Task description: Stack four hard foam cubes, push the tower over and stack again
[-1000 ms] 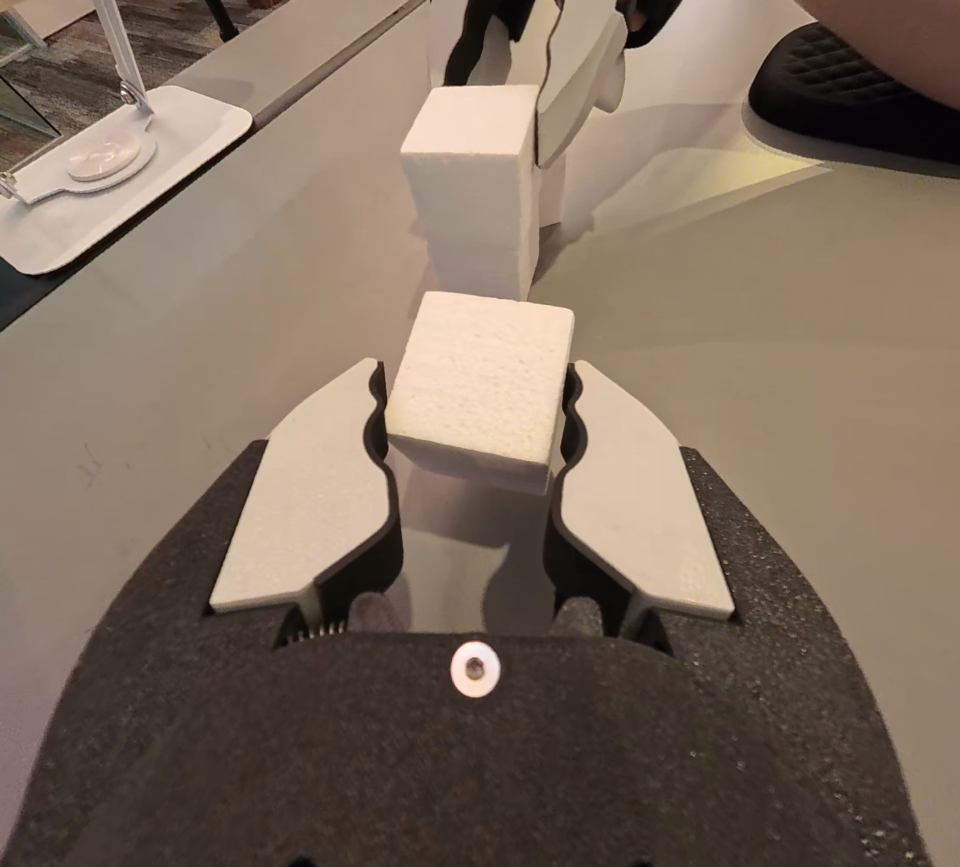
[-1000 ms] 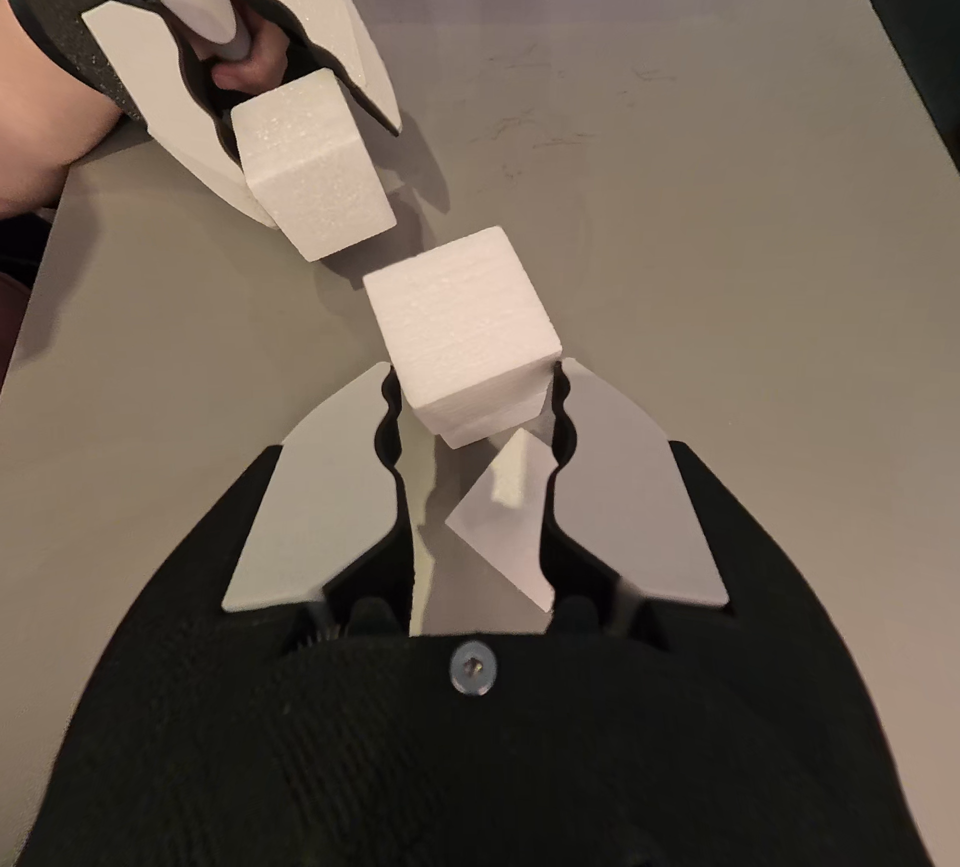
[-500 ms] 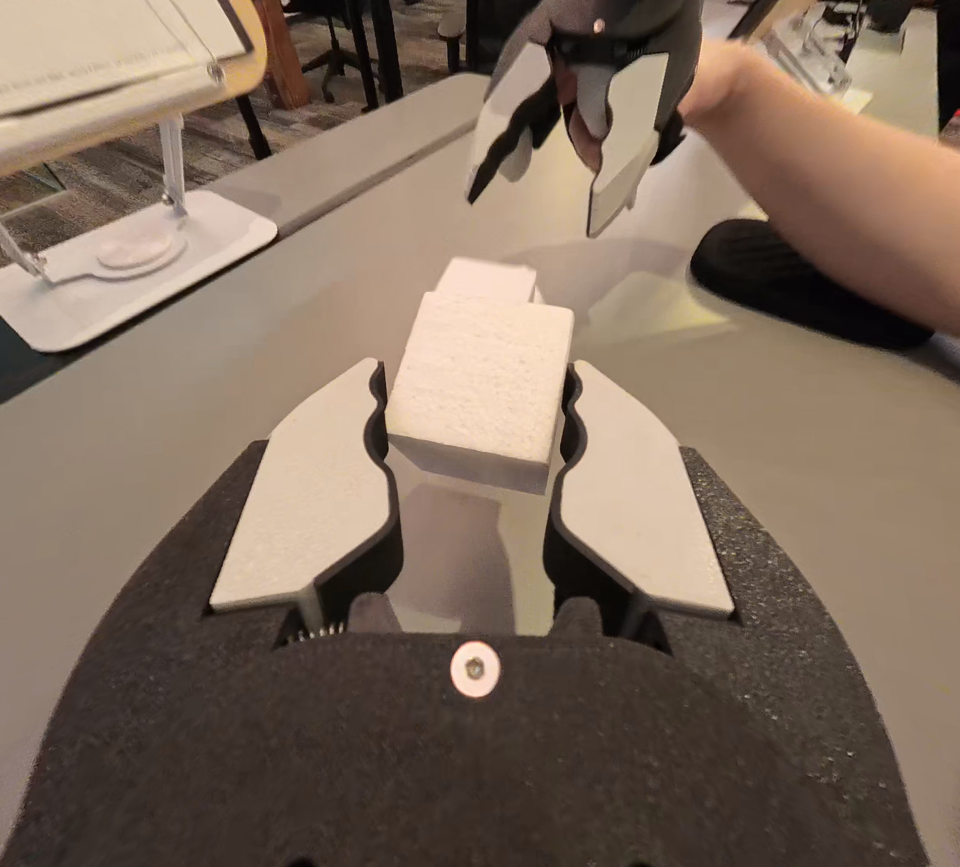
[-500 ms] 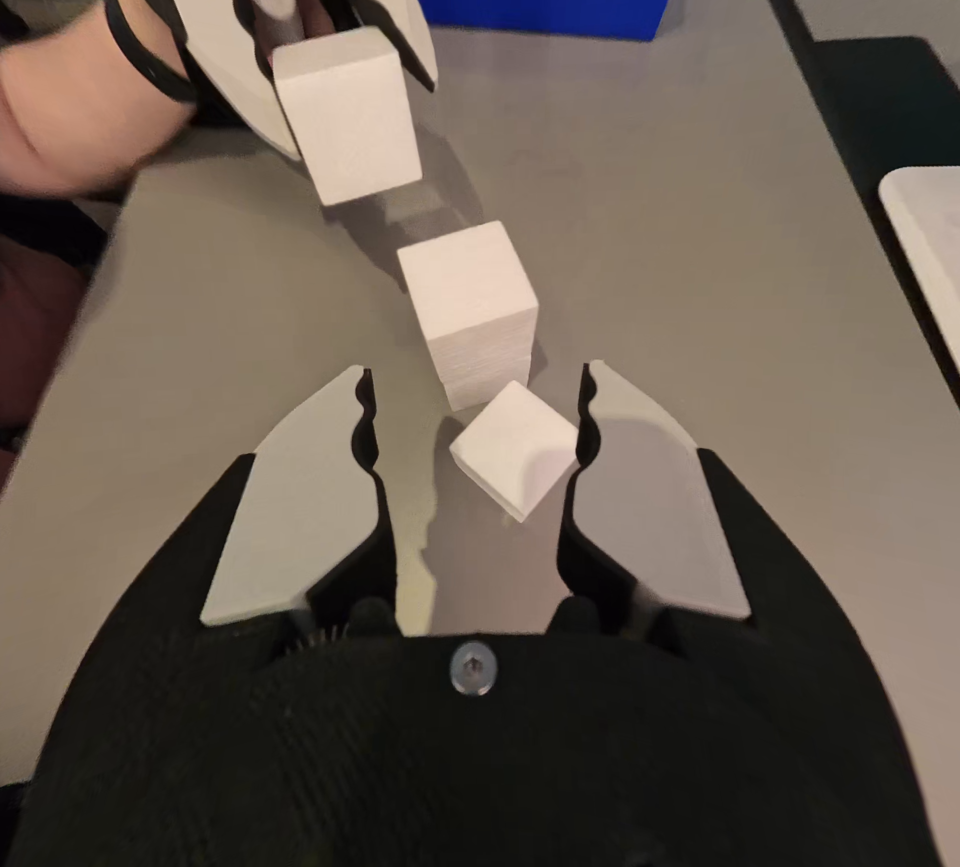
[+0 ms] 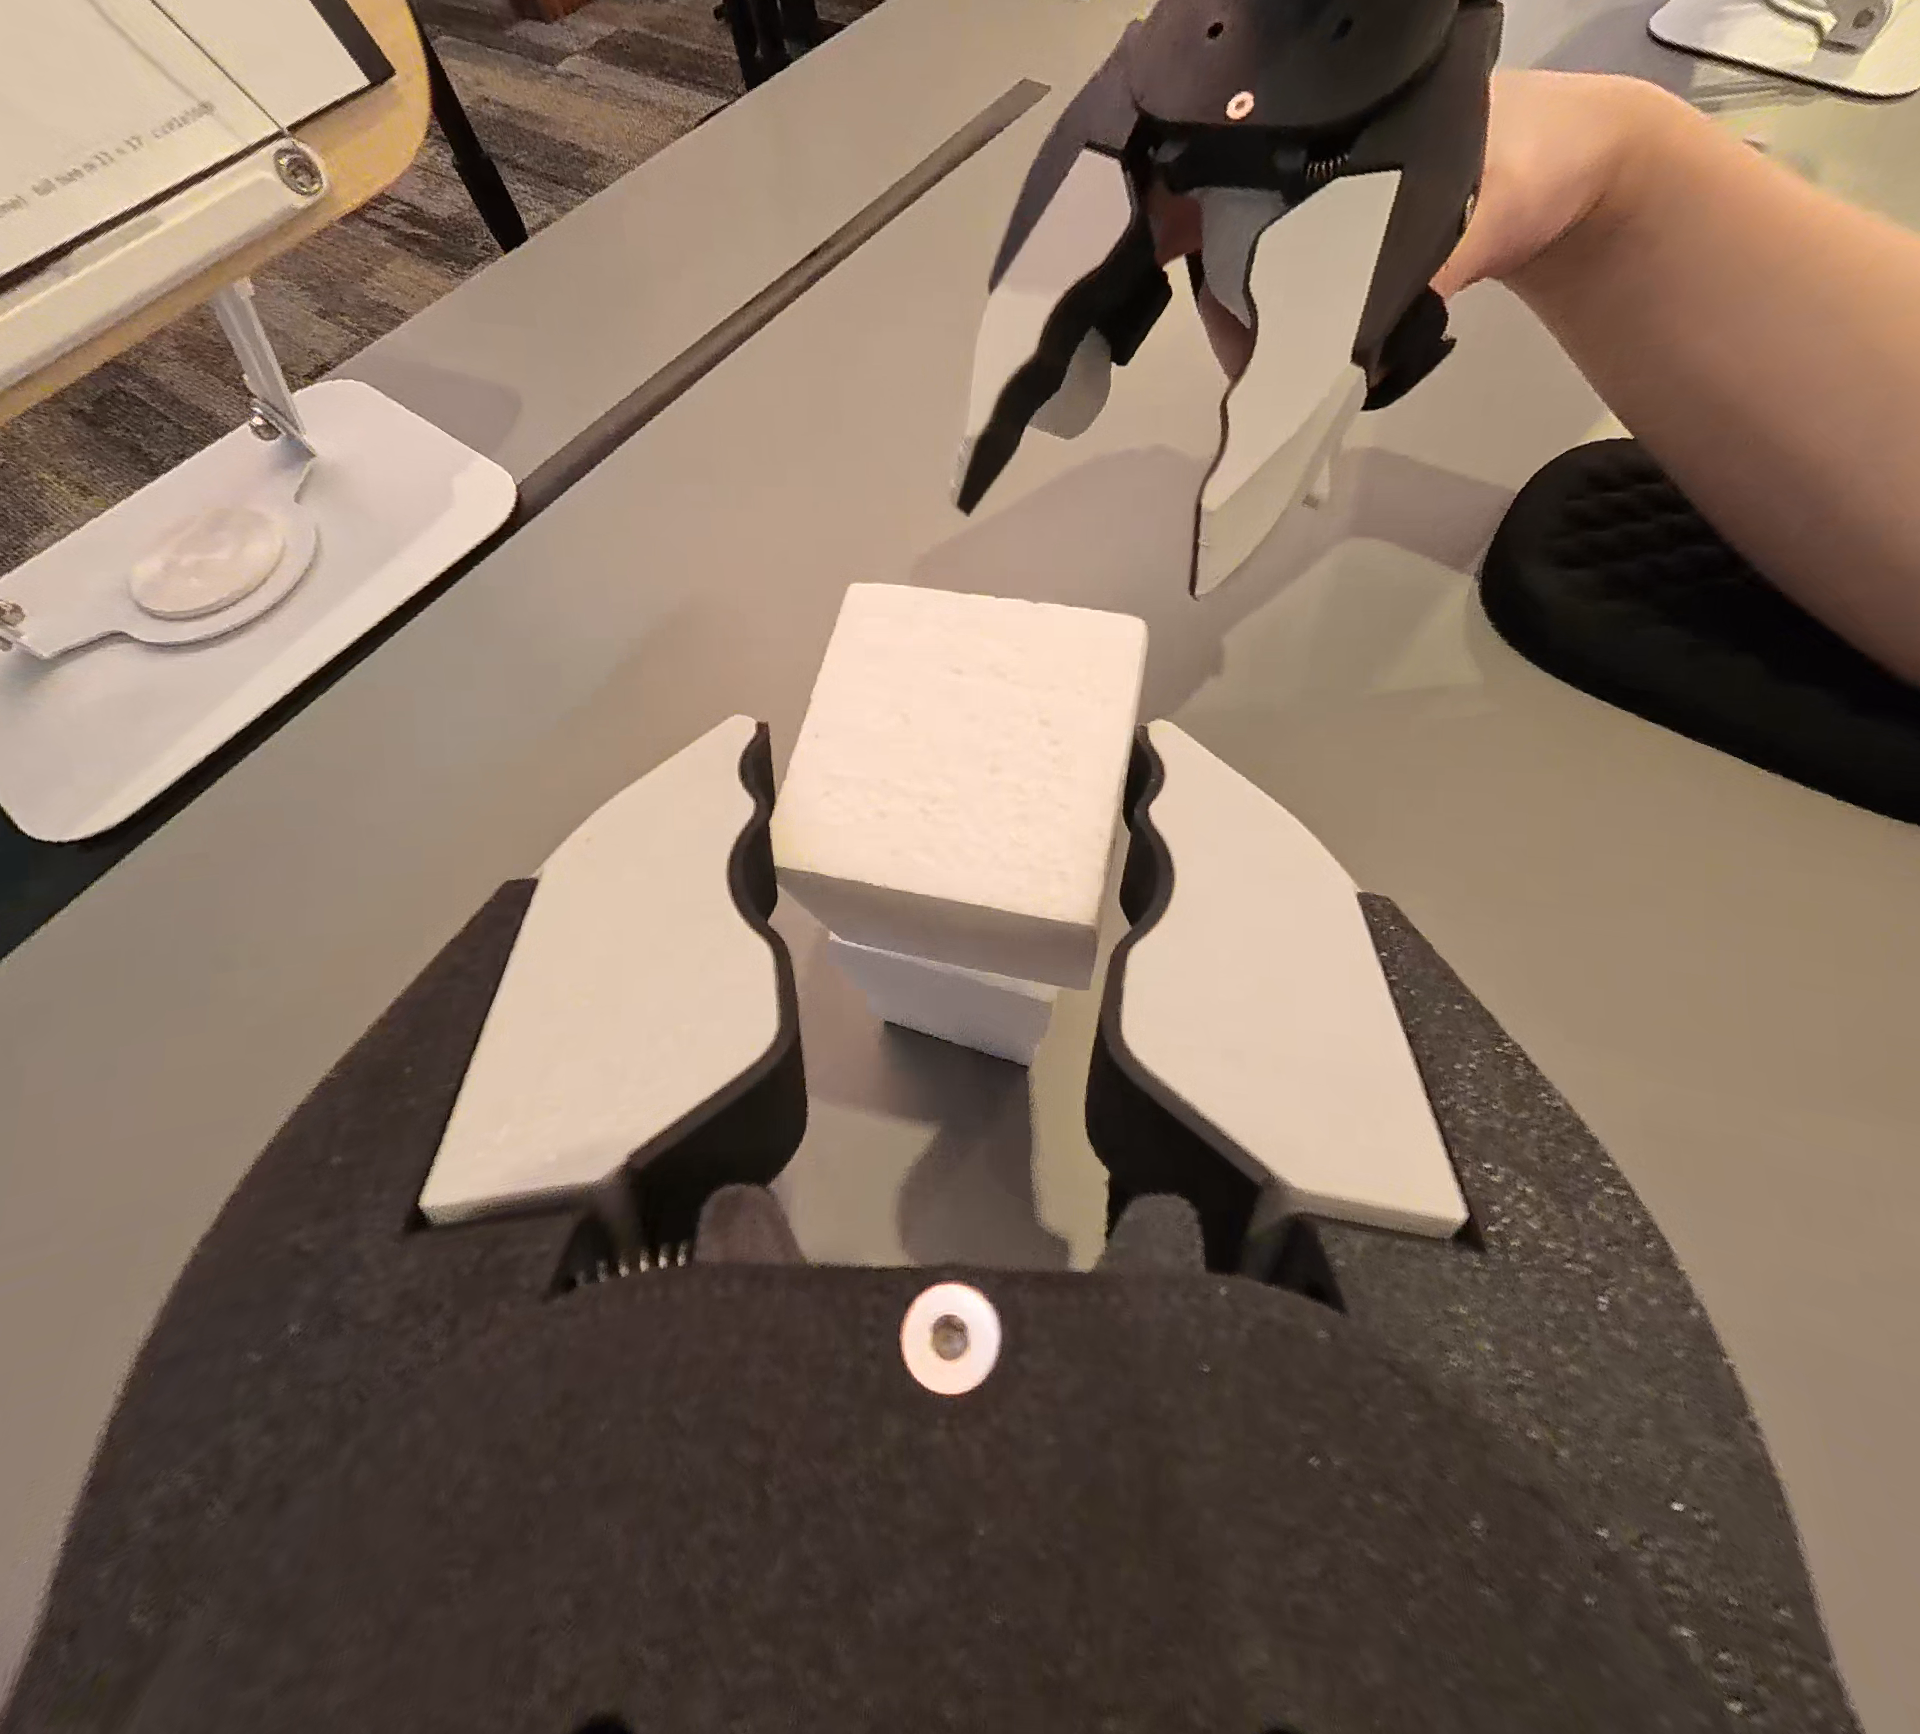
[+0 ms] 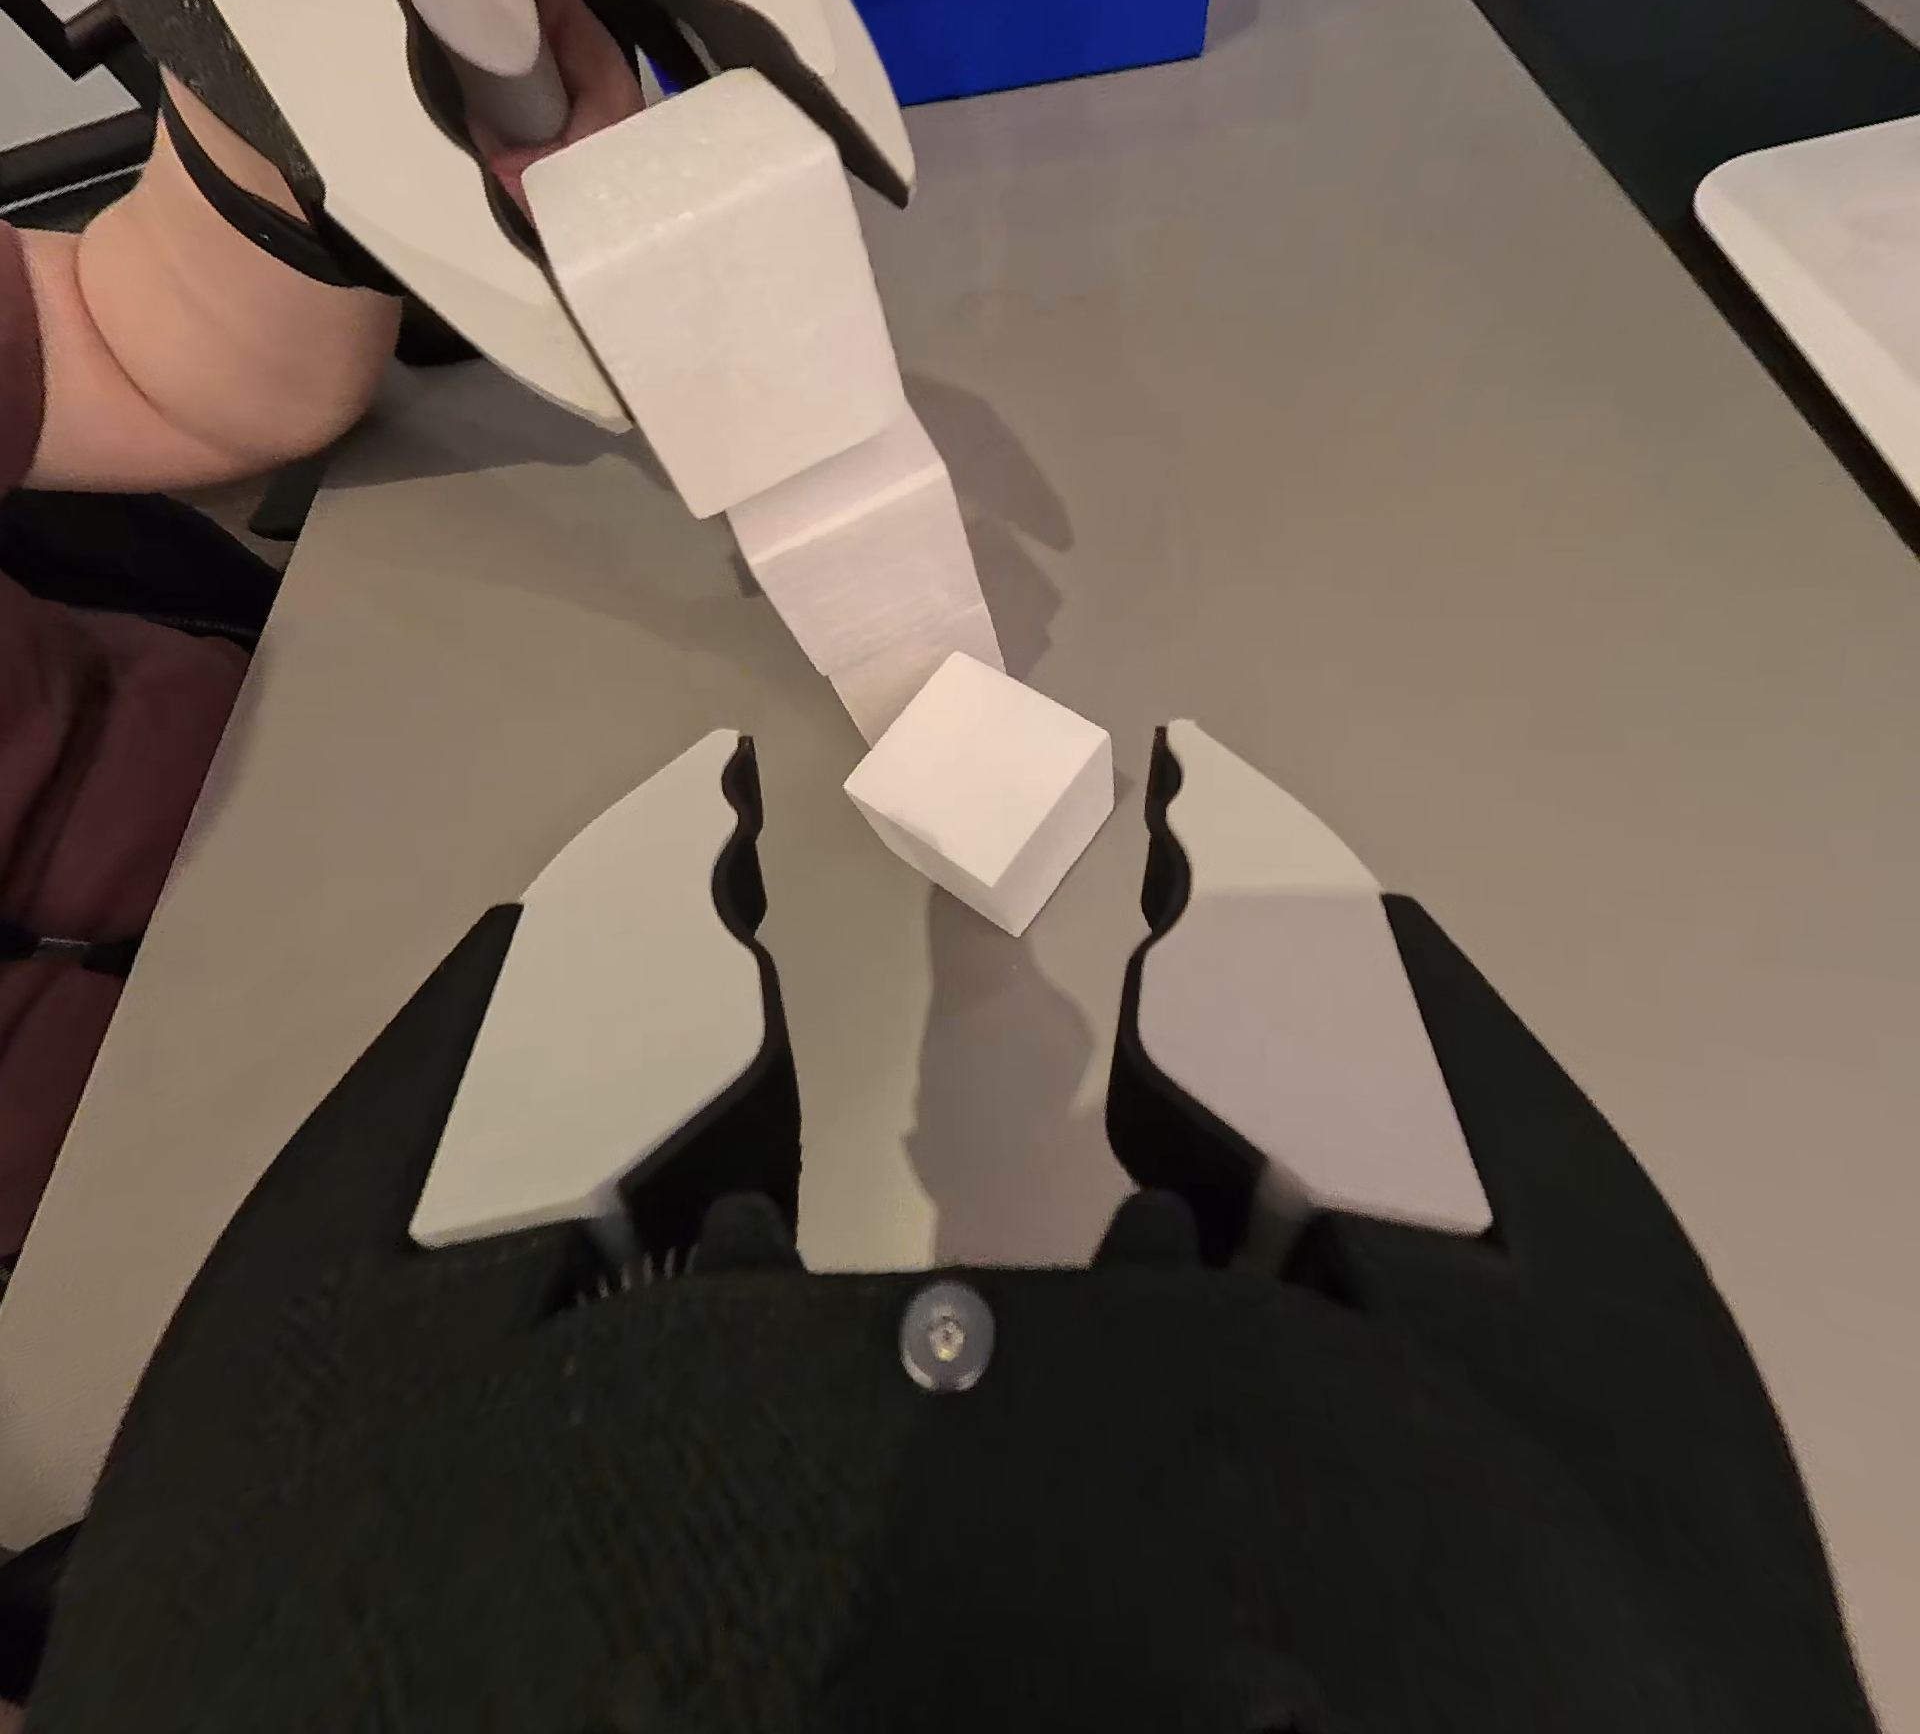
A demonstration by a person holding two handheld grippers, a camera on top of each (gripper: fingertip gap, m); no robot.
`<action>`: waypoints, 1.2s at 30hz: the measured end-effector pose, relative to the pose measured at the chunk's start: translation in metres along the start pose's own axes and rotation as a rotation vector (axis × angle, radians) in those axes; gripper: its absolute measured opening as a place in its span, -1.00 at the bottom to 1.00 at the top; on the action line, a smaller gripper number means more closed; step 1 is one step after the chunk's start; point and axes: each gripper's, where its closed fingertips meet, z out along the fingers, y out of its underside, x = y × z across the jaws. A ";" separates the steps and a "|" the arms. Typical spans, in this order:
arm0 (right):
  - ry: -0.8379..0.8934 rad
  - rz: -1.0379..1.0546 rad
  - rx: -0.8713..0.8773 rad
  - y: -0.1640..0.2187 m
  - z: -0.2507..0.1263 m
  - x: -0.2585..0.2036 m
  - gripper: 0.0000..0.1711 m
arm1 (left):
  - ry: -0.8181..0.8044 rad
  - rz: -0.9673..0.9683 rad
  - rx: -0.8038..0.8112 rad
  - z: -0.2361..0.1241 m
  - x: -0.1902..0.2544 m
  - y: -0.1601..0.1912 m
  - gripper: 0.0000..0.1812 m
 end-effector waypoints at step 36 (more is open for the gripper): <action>0.091 0.216 -0.202 0.012 0.027 0.005 0.11 | -0.050 -0.032 0.163 -0.031 -0.024 0.013 -0.01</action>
